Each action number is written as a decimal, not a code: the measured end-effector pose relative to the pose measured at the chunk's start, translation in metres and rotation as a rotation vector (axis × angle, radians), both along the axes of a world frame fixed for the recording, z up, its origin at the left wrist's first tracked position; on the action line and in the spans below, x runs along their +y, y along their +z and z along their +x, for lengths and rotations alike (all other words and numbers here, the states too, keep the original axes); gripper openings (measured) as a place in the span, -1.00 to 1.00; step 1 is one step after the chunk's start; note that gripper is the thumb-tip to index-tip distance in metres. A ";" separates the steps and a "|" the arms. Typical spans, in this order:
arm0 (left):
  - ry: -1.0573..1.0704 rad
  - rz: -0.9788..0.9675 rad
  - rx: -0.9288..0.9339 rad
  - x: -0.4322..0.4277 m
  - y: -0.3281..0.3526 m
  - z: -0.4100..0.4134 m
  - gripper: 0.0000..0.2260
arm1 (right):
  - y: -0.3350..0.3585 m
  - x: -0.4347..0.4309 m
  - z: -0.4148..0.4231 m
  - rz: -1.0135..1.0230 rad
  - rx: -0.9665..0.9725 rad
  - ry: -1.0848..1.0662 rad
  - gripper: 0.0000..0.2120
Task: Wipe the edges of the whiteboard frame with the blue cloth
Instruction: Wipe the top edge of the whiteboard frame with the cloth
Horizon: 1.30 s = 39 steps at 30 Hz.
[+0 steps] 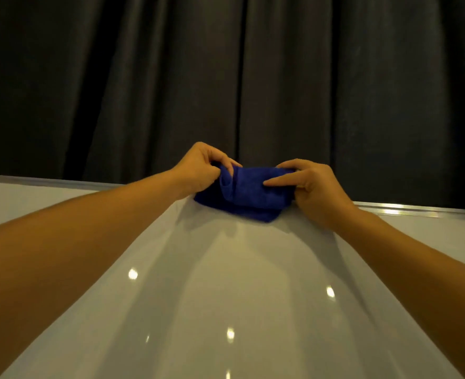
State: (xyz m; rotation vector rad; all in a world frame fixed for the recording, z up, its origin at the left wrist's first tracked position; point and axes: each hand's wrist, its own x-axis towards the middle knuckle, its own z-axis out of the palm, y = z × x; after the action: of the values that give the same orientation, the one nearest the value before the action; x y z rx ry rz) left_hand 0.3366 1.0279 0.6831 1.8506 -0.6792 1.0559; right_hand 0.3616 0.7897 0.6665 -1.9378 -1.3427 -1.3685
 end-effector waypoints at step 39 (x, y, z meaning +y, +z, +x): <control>0.861 0.600 0.075 0.027 -0.112 0.023 -0.02 | -0.073 -0.027 0.016 0.173 0.245 -0.956 -0.20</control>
State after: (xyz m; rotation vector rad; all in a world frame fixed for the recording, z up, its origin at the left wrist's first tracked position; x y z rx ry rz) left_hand 0.3596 1.0552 0.5711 2.8146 -0.1133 1.3888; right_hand 0.3776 0.7626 0.5934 -2.6223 -0.1168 -1.4555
